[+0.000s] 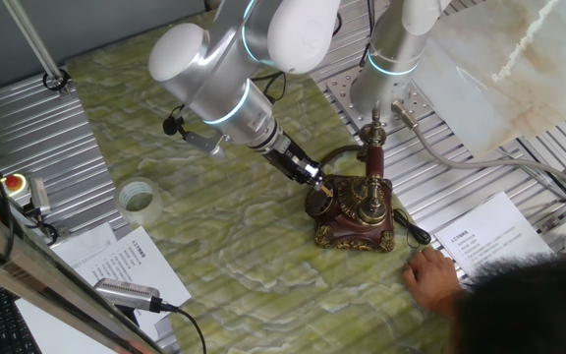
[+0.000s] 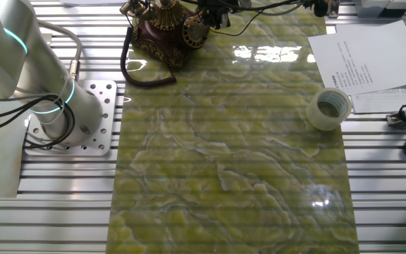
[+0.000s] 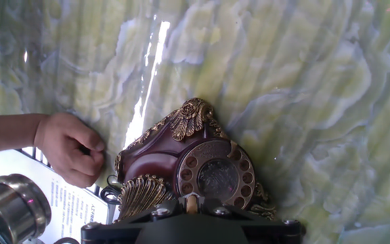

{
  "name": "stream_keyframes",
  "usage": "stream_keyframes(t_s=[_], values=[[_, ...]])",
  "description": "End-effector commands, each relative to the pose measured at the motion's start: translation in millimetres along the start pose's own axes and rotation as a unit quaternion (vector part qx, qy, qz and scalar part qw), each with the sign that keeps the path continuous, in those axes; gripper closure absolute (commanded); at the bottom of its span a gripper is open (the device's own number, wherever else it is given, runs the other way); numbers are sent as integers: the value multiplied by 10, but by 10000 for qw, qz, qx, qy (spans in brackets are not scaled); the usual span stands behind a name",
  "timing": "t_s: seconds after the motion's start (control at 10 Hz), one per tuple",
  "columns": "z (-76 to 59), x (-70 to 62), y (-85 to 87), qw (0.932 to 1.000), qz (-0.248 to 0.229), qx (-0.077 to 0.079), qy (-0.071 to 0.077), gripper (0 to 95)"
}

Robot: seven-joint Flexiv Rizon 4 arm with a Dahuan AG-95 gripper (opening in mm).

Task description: Dial a number on an old rotary phone

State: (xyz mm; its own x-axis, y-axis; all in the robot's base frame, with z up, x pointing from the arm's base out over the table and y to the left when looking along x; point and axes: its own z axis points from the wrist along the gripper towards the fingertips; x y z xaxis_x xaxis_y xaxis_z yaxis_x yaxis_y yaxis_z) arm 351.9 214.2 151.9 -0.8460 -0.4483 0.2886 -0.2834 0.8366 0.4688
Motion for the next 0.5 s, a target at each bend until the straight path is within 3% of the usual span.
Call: stream_keyframes(t_s=[0.1,0.5], values=[[17,6,2,10000,-39,7,-30,950],[11,10,9,9999,-52,-4,-142,950]])
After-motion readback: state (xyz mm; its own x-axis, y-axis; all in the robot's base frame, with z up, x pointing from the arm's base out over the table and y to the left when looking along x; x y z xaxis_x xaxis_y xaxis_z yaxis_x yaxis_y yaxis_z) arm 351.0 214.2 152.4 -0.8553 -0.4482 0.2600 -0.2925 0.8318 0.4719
